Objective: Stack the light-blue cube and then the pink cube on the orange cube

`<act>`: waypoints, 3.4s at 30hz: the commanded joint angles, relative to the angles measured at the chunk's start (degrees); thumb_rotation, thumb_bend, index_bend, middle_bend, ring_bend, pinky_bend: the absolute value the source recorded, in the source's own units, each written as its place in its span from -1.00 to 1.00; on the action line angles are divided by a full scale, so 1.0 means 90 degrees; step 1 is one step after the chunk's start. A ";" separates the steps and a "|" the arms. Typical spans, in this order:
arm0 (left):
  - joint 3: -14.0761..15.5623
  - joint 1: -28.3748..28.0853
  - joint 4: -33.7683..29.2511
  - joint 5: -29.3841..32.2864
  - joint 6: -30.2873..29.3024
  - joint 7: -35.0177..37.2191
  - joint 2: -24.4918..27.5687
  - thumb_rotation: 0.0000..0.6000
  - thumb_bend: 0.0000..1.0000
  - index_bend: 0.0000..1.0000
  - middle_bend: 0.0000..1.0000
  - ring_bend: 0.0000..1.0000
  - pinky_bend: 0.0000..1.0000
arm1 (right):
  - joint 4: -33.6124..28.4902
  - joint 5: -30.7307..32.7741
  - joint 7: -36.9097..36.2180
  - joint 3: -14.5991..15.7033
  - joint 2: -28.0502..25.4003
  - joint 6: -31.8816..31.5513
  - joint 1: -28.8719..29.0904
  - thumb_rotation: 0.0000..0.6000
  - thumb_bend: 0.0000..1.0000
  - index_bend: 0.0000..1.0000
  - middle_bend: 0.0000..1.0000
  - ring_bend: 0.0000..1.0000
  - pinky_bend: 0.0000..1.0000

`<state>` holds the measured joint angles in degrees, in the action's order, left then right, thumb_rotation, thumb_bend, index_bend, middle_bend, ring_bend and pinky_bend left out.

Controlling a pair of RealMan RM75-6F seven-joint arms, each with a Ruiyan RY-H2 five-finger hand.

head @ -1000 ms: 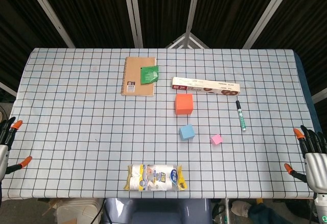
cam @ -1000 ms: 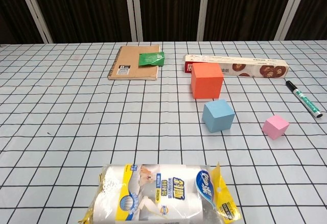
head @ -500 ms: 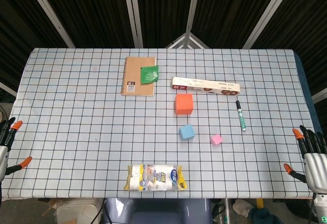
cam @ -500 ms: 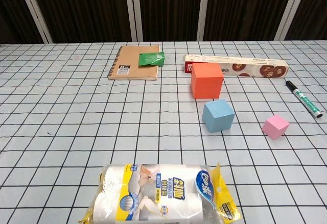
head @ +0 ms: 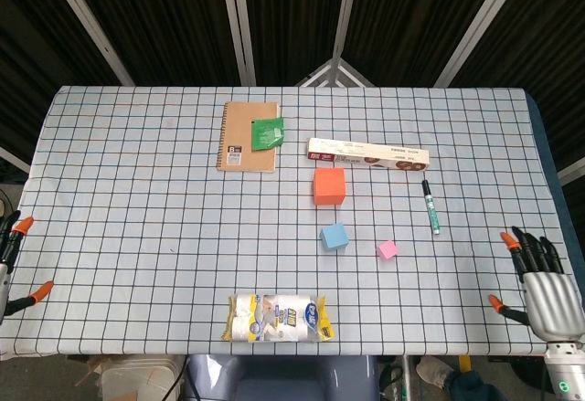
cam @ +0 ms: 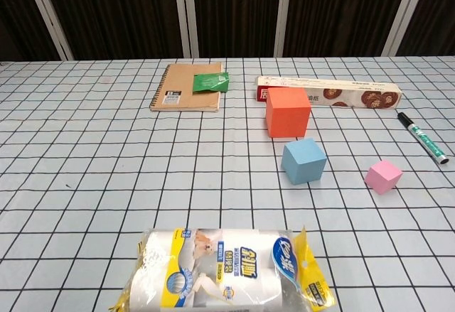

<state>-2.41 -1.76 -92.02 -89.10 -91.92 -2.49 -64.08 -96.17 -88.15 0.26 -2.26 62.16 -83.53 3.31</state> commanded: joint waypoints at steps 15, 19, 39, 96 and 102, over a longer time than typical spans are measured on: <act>-0.0082 -0.0058 -0.0009 0.0211 0.0175 -0.0048 0.0009 1.00 -0.77 -0.98 -1.00 -1.00 -1.00 | -0.1468 0.1630 0.3337 -0.0699 0.1125 0.1850 0.1605 1.00 -0.52 -0.85 -1.00 -1.00 -1.00; -0.0109 -0.0065 0.0003 0.0275 0.0206 0.0048 0.0040 1.00 -0.77 -0.98 -1.00 -1.00 -1.00 | -0.1522 0.2328 0.4157 -0.0873 0.1523 0.2024 0.2003 1.00 -0.52 -0.81 -1.00 -1.00 -1.00; -0.0255 -0.0076 0.0081 0.0594 0.0309 0.0370 0.0133 1.00 -0.77 -0.97 -1.00 -1.00 -1.00 | -0.0959 0.4594 0.6006 -0.1351 0.3258 0.2011 0.3701 1.00 -0.52 -0.59 -1.00 -1.00 -1.00; -0.0381 -0.0081 0.0069 0.0880 0.0372 0.0238 0.0103 1.00 -0.77 -0.96 -1.00 -1.00 -1.00 | 0.0278 0.5338 0.5023 -0.0932 0.3392 0.2398 0.4785 1.00 -0.47 -0.09 -1.00 -1.00 -1.00; -0.0375 -0.0079 0.0066 0.0865 0.0367 0.0246 0.0106 1.00 -0.77 -0.96 -1.00 -1.00 -1.00 | 0.0246 0.5220 0.4905 -0.0886 0.3396 0.2354 0.4791 1.00 -0.35 -0.02 -1.00 -1.00 -1.00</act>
<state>-5.78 -2.48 -91.43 -81.32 -88.62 -0.27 -63.14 -93.92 -41.13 44.46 -10.28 92.71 -62.30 46.43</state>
